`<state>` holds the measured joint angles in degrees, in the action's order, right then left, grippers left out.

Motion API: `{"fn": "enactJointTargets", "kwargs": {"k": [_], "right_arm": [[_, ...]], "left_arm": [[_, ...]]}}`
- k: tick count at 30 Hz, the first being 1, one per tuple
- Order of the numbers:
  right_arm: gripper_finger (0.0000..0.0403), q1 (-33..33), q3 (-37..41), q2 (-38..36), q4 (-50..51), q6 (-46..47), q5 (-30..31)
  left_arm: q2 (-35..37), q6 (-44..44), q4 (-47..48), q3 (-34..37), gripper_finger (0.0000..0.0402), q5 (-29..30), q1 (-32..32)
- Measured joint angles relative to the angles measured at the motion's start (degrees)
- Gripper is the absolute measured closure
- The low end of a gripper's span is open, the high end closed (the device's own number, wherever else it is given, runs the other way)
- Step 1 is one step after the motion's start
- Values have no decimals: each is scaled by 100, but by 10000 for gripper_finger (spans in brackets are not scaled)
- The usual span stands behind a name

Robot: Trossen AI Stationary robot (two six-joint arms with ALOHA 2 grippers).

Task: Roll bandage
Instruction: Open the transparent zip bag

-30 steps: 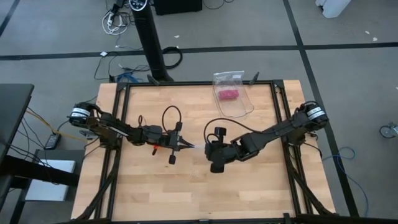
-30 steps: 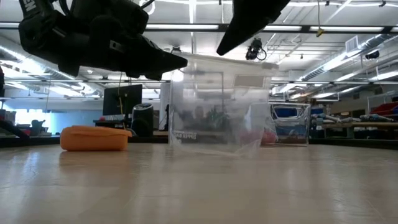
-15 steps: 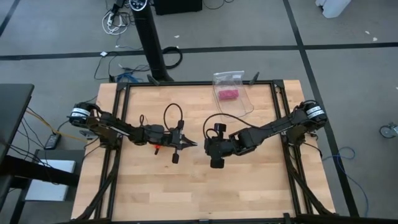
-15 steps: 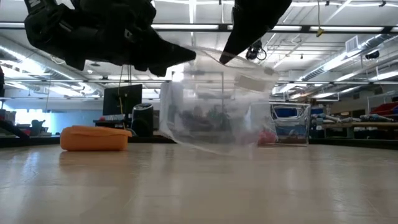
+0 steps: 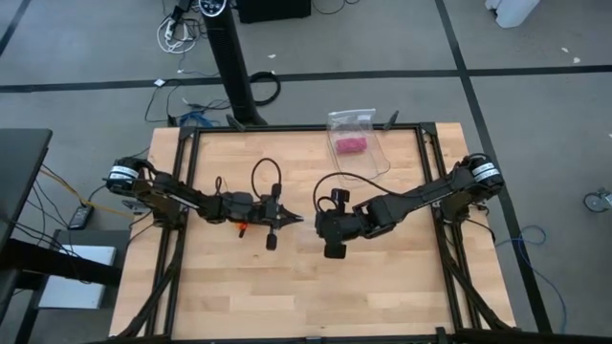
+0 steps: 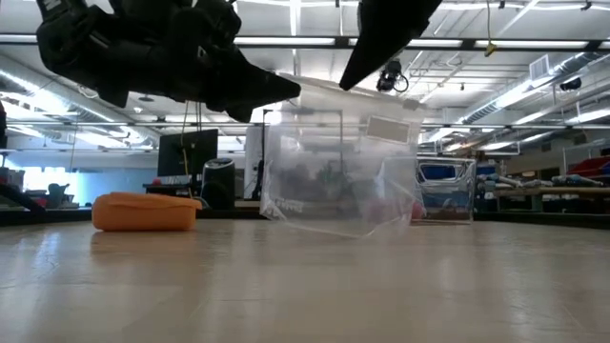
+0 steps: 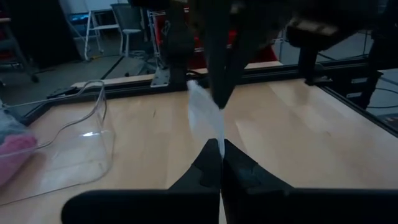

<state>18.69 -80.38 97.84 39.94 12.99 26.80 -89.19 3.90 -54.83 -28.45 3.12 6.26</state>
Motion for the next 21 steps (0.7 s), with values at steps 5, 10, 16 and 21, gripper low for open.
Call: {"fn": "enactJointTargets", "kwargs": {"k": [5,10,16,21], "right_arm": [[398,125,-133,-37,-5,-127,387],[401,-11,-130,-34,118,-120,335],[401,-119,-126,-34,194,-136,121],[401,-238,-67,50,264,-162,-287]], "left_arm": [[0,18,1,0,401,0,3],[0,12,-6,0,401,-1,18],[0,-4,-8,2,401,-1,20],[0,-7,-10,4,401,-3,19]]}}
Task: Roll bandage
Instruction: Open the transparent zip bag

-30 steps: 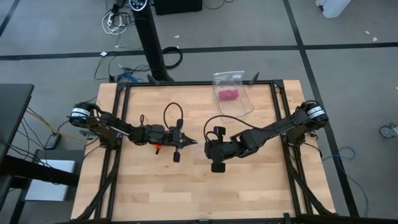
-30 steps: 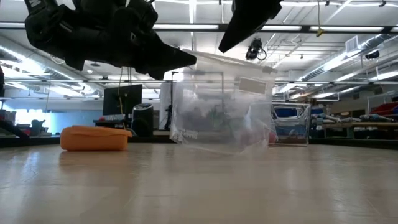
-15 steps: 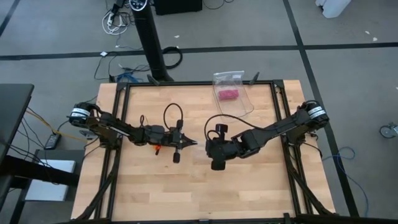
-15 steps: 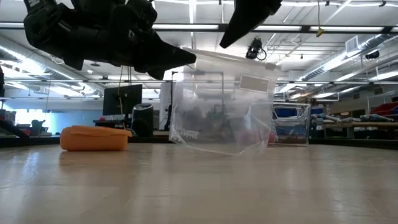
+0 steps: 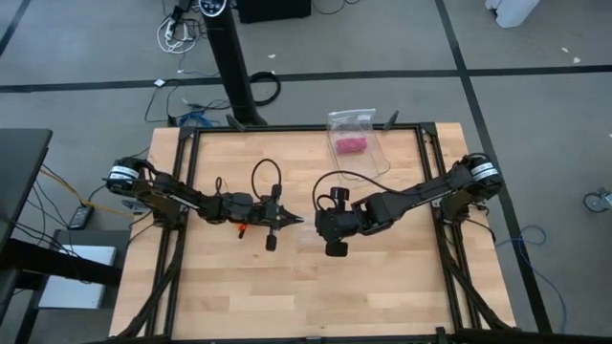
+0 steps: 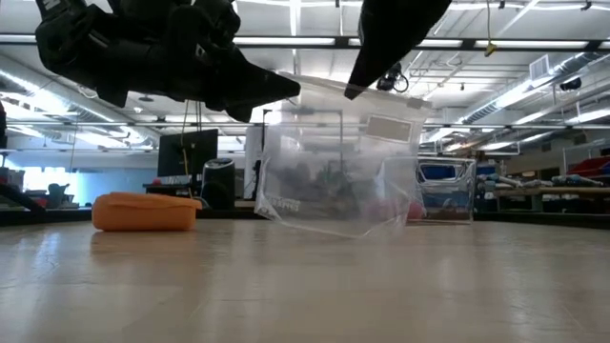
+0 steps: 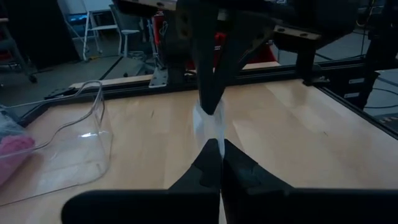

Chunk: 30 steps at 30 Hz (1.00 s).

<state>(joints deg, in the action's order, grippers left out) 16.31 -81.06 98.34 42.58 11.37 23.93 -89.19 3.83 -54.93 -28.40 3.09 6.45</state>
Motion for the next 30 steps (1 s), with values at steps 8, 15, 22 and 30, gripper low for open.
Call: {"fn": "enactJointTargets", "kwargs": {"k": [8,15,22,30], "right_arm": [[398,-142,-2,99,-297,-102,-122],[401,-270,-4,169,-527,-167,-871],[337,-246,-2,107,-89,613,-790],[288,-138,-7,-12,-578,458,-622]], "left_arm": [[0,-40,-60,2,401,-13,0],[0,-95,-43,-141,401,-66,5],[69,-112,-150,-170,401,-131,10],[74,-166,-510,-115,401,107,343]]}}
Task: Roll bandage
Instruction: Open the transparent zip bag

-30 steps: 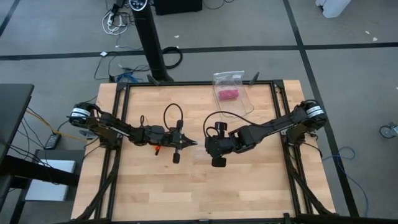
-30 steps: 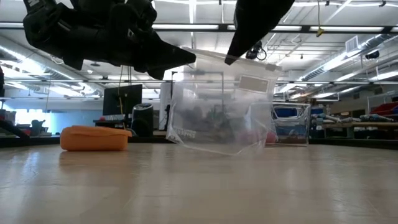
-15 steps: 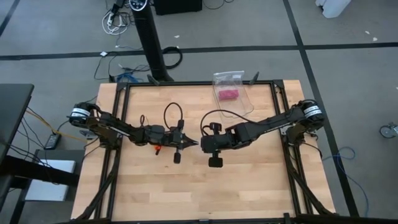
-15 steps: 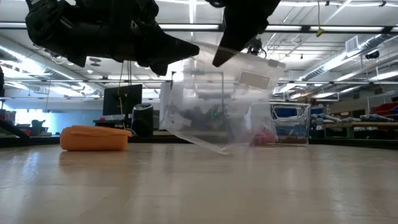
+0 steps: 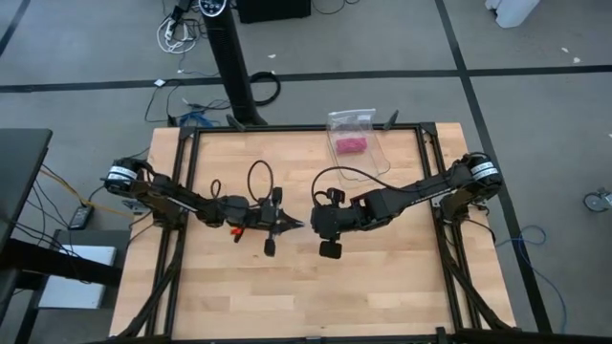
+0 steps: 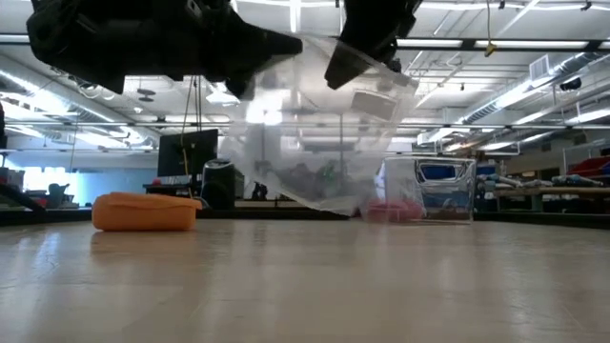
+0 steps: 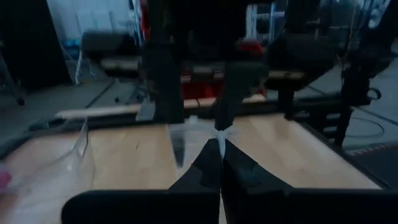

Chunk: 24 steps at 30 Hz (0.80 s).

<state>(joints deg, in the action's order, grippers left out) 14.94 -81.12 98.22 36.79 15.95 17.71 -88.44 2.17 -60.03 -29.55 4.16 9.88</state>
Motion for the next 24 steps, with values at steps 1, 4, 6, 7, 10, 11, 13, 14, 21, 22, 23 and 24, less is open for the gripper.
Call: {"fn": "enactJointTargets", "kwargs": {"k": [1,4,6,7,10,11,13,14,21,22,23,24], "right_arm": [[295,0,0,32,-15,8,0],[337,18,2,117,-47,96,27],[378,79,2,113,-147,93,92],[390,125,2,111,-246,94,178],[394,265,2,100,-337,100,411],[397,307,2,94,-366,100,411],[400,365,2,97,-371,100,418],[399,381,2,106,-367,101,420],[401,387,2,113,-190,277,507],[401,385,21,113,-165,314,524],[401,387,84,111,-185,359,530],[401,387,163,111,-177,403,550]], "left_arm": [[0,21,-161,25,401,66,54],[0,22,-386,77,401,84,163],[0,30,-324,127,401,225,230],[0,50,-322,164,401,323,266],[-15,230,-368,267,401,781,382],[-19,289,-362,284,401,934,415],[-26,369,-353,285,401,1064,477],[-59,376,-396,284,401,1080,487],[-783,343,-691,-51,401,1149,530],[-880,366,-748,-101,401,1181,562],[-951,383,-801,-151,401,1213,578],[-996,384,-822,-203,401,1226,593]]}}
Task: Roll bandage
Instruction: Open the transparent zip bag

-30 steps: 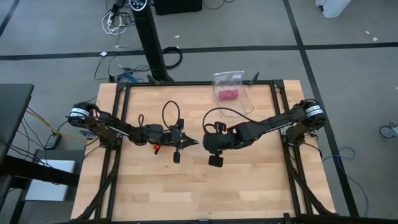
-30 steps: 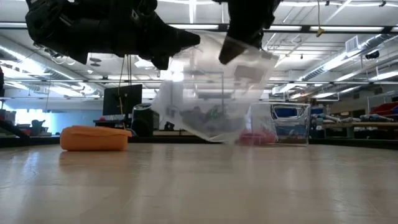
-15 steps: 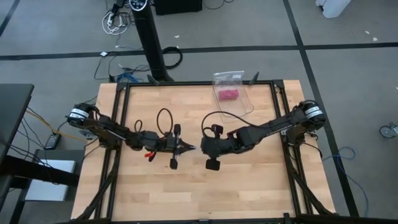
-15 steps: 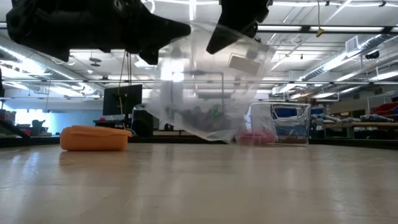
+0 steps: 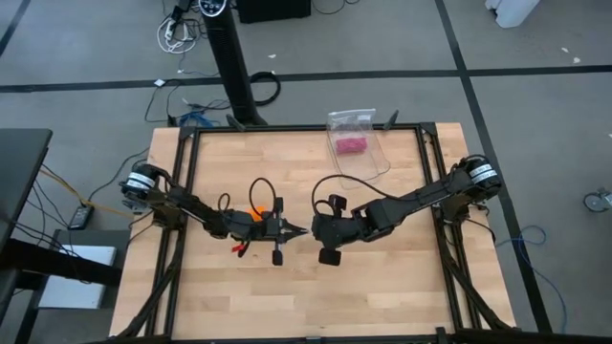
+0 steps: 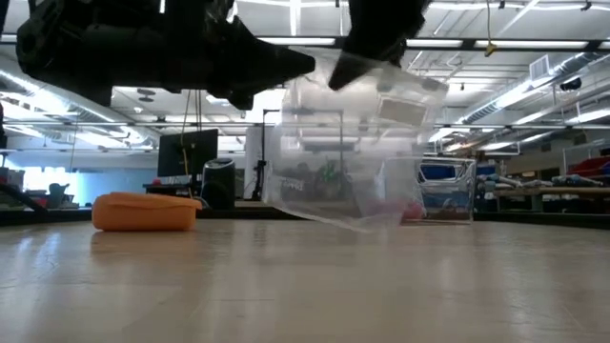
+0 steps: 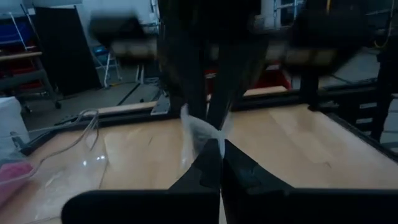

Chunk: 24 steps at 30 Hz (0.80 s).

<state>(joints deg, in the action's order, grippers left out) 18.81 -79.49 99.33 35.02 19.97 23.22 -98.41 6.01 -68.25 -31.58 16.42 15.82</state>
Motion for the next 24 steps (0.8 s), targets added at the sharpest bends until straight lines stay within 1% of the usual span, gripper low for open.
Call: {"fn": "enactJointTargets", "kwargs": {"k": [3,7,9,11,14,16,20,24], "right_arm": [[402,18,239,9,-25,100,19],[402,22,614,9,-584,51,18],[401,27,667,9,-822,-41,64],[392,46,668,7,-950,-106,103],[366,80,670,7,-1054,-258,183],[344,159,670,7,-1101,-582,246],[307,383,670,7,-1101,-1686,354],[302,491,670,7,-1125,-2503,610]], "left_arm": [[-24,-29,-12,-40,401,17,6],[-24,-142,-138,-43,401,19,6],[-22,-201,-139,-45,401,12,6],[-22,-262,-78,-45,401,9,6],[-22,-326,-134,-45,401,7,6],[-22,-358,-138,-45,401,6,6],[-11,-623,-147,-45,401,-80,-7],[-11,-854,-280,-45,401,-129,-15]]}}
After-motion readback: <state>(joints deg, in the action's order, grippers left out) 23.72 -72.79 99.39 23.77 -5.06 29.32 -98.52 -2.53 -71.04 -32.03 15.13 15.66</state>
